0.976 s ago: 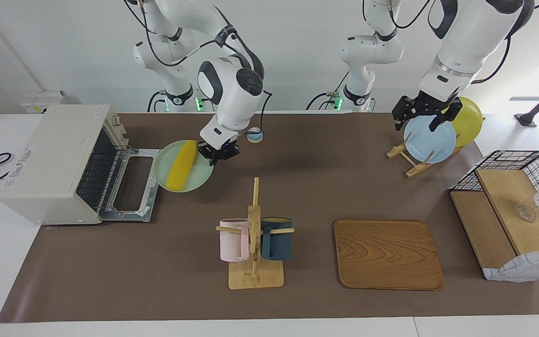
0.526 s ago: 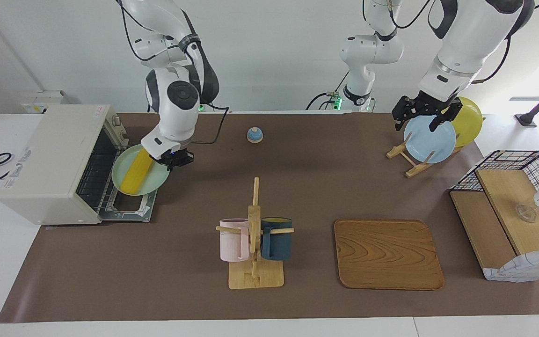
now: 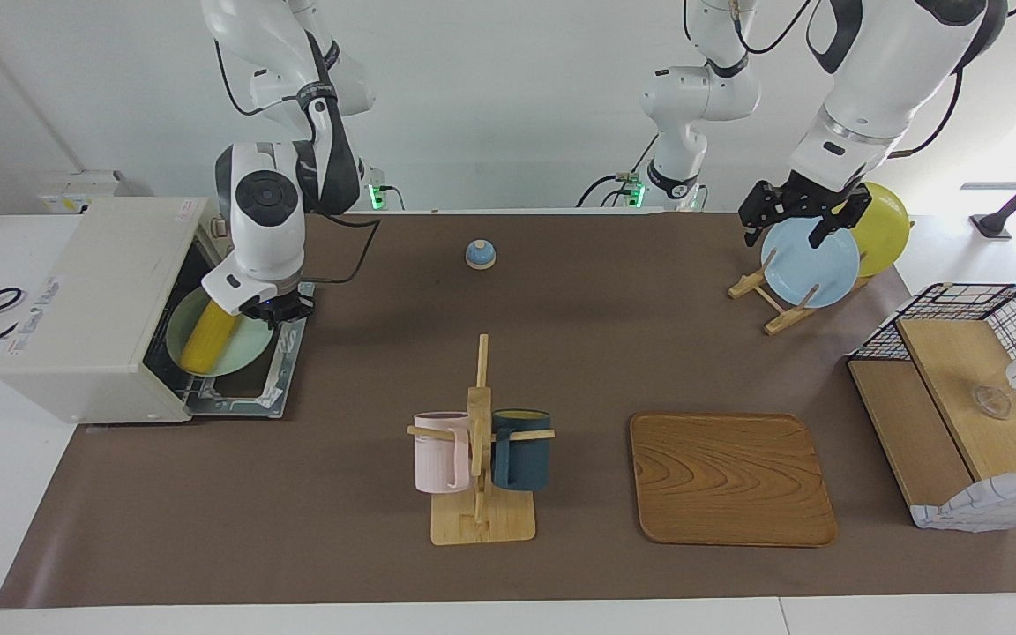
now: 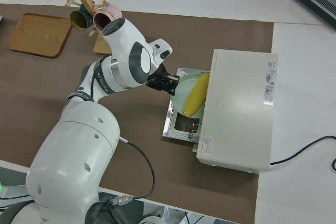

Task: Put corn in oven
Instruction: 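Carry the plate with corn into the open oven with the right gripper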

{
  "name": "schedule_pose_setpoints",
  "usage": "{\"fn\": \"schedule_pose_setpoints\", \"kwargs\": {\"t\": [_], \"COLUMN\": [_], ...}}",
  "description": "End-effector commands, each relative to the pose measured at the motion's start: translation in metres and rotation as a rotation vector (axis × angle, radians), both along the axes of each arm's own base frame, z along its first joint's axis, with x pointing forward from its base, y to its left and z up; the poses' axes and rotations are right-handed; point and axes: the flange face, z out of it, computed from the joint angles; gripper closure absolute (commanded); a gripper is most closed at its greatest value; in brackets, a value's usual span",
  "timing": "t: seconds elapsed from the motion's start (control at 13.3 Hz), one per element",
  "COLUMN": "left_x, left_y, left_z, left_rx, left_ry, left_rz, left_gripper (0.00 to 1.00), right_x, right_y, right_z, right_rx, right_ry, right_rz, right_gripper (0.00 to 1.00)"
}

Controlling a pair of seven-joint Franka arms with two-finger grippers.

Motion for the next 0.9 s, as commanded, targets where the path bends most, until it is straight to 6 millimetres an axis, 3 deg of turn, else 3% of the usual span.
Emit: {"fn": "schedule_pose_setpoints", "kwargs": {"t": [0.0, 0.6, 0.75, 0.83], "left_x": [0.000, -0.001, -0.001, -0.001], "left_y": [0.004, 0.002, 0.002, 0.003], "left_z": [0.002, 0.002, 0.002, 0.002], "left_rx": [0.017, 0.016, 0.016, 0.017], "left_ry": [-0.012, -0.008, -0.008, -0.006], "left_rz": [-0.004, -0.007, -0.007, -0.007], "left_gripper": [0.00, 0.00, 0.00, 0.00], "right_x": [-0.009, -0.014, -0.014, -0.014], "right_y": [-0.020, -0.059, -0.060, -0.059], "right_z": [0.000, -0.008, -0.009, -0.010], "right_rx": [0.004, 0.035, 0.049, 0.058], "right_ry": [0.003, 0.019, 0.014, 0.015], "right_rz": [0.017, -0.004, -0.015, -0.021], "right_gripper": [1.00, 1.00, 1.00, 0.94]}}
